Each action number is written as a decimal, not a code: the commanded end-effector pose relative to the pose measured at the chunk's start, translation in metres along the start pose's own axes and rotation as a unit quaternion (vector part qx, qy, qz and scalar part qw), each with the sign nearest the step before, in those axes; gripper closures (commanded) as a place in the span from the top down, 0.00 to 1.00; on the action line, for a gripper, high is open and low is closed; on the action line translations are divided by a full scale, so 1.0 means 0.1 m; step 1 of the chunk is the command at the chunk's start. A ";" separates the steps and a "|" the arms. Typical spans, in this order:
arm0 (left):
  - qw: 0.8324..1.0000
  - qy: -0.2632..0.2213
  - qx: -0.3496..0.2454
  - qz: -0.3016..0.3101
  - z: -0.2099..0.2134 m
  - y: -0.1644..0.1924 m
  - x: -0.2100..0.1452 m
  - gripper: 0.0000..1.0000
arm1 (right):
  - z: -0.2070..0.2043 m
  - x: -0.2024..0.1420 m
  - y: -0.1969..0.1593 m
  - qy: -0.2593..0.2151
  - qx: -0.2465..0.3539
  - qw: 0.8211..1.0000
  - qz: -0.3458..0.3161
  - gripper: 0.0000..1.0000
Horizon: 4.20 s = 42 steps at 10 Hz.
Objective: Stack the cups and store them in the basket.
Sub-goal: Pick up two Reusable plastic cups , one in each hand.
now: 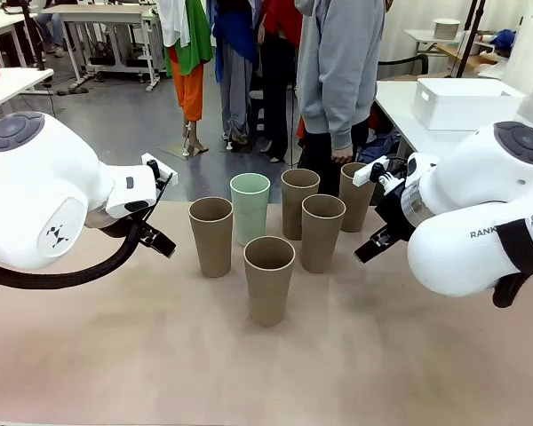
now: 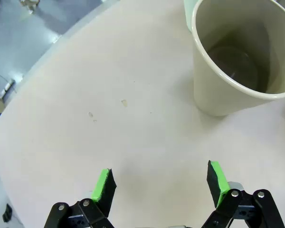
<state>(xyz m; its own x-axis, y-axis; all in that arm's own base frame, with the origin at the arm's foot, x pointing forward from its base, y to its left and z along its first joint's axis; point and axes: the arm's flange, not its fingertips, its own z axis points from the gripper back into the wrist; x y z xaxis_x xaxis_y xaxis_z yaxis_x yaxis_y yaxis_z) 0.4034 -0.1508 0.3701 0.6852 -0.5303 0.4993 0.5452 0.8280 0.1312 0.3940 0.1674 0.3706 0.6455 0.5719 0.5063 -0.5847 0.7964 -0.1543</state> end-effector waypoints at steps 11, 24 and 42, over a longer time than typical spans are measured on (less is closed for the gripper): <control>0.926 -0.157 -0.269 -0.213 1.54 2.49 -0.36 1.00 | 2.18 -0.59 -1.82 -0.140 0.186 0.963 0.138 1.00; 0.885 -0.279 -0.285 -0.242 1.78 2.23 -1.15 1.00 | 2.35 -1.43 -1.98 -0.261 0.204 0.930 0.157 1.00; 0.885 -0.279 -0.285 -0.242 1.78 2.23 -1.15 1.00 | 2.35 -1.43 -1.98 -0.261 0.204 0.930 0.157 1.00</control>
<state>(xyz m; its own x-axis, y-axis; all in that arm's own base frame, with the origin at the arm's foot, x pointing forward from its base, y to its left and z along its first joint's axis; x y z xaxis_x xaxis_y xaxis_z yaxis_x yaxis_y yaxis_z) 0.3601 0.1269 0.4926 0.0516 -0.5036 0.8624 0.9727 0.2211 0.0709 0.3007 -0.1162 0.5271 0.1768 0.5132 0.8399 -0.9056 0.4190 -0.0654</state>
